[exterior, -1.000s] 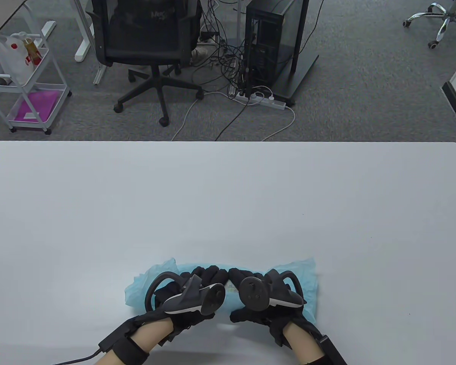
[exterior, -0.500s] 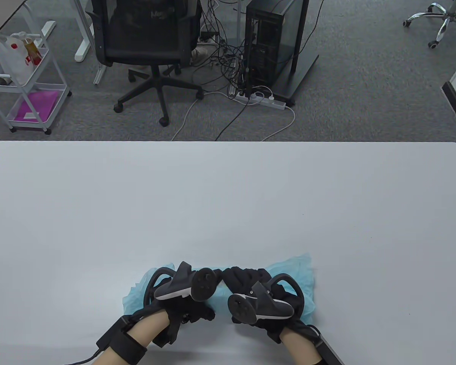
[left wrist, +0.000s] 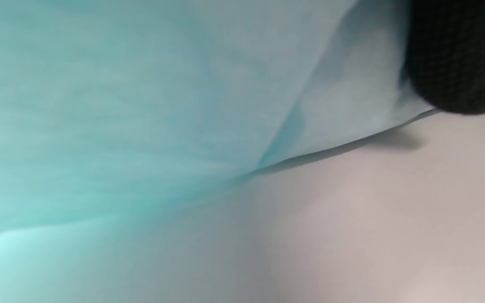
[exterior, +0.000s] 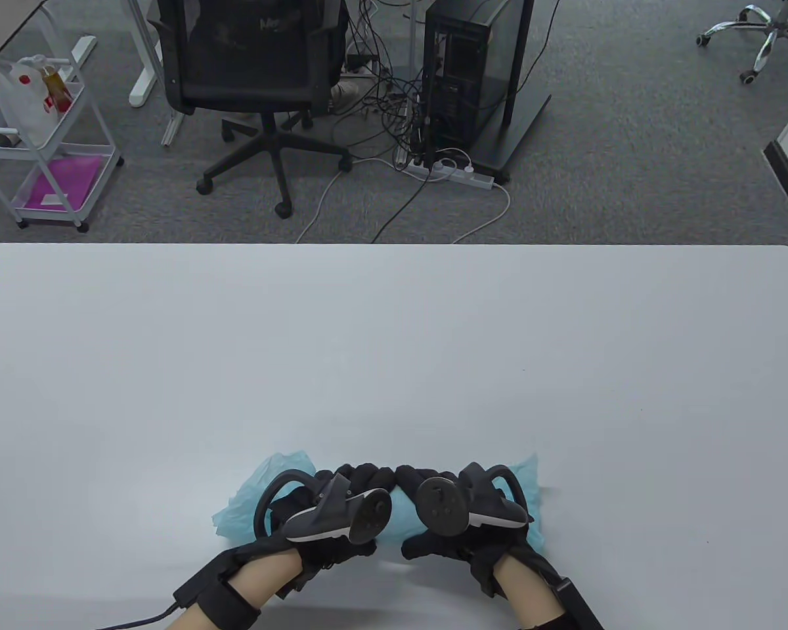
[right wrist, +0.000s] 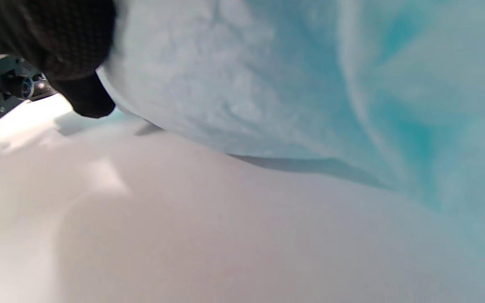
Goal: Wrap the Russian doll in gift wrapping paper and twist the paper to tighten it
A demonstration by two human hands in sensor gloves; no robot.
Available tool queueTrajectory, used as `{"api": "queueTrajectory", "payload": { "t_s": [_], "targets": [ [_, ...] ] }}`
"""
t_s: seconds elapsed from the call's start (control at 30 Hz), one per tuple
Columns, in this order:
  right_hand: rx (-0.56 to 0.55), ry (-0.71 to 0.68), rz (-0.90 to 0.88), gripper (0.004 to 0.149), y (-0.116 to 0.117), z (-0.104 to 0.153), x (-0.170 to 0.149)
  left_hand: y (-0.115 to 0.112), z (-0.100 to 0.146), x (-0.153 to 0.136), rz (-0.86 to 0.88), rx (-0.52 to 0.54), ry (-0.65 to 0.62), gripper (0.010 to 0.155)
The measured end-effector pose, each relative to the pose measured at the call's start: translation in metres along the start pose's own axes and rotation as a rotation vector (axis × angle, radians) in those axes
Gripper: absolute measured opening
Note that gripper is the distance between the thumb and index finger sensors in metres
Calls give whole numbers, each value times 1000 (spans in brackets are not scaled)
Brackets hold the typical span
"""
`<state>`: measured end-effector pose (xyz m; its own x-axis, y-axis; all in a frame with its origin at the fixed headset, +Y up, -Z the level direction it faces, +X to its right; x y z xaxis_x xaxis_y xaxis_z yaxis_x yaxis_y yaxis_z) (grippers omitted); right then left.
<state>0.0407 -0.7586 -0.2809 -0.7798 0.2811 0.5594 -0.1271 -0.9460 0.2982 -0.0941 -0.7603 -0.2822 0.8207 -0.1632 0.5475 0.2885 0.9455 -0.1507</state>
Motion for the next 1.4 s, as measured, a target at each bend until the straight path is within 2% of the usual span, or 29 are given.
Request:
{"api": "queueTrajectory", "payload": {
  "t_s": [0.1, 0.2, 0.27, 0.33, 0.4, 0.53, 0.7, 0.83, 1.0, 1.1, 1.17, 1.23, 1.33, 1.4],
  "targets": [
    [-60, -13, 60, 97, -3, 4, 8, -4, -2, -5, 51, -26, 3, 101],
    [-144, -14, 219, 89, -10, 9, 22, -10, -6, -16, 175, -87, 2, 101],
    [-128, -31, 257, 89, -9, 8, 29, -13, -7, -20, 244, -114, -18, 101],
    [-68, -36, 282, 97, 0, 4, 31, -14, -7, -22, 256, -120, -24, 100],
    [-87, -8, 348, 100, 3, 2, 32, -15, -6, -22, 248, -113, -19, 101],
    [-103, -6, 304, 99, 2, 2, 32, -14, -3, -19, 209, -82, -4, 101],
    [-92, 28, 201, 99, 0, -1, 19, -1, 7, -8, -31, 76, 58, 103],
    [-72, 30, 73, 99, 0, 1, 7, -1, 4, 1, -132, 70, 72, 104],
    [-100, 11, 136, 99, 1, 4, 12, -4, 0, -6, 31, 16, 40, 101],
    [-79, -4, 214, 103, -1, 3, 19, -10, -2, -12, 157, -48, 0, 101],
    [-86, 6, 175, 101, -3, 2, 18, -12, -1, -14, 179, -38, -1, 101],
    [-82, 16, 151, 100, -4, 1, 15, -10, 2, -10, 104, 8, 19, 102],
    [-74, 31, 85, 100, -5, -1, 7, -3, 7, -1, -128, 93, 57, 105],
    [-61, 32, 22, 100, -4, -1, 1, -1, 7, 3, -187, 115, 73, 108]
  ]
}}
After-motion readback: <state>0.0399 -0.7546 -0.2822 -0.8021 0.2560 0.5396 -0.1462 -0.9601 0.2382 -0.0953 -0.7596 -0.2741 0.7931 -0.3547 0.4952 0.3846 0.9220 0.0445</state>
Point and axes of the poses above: the tracker on the back of each hand, its own x axis roughly to the thumb side, its own z axis roughly from the fingertips to the wrist, y = z × x, the point moved 3 cm from there along -z, roughly from the wrist to the fingertips, and after that the axes turned 4 degrees about -z, right-handed, at the moved point
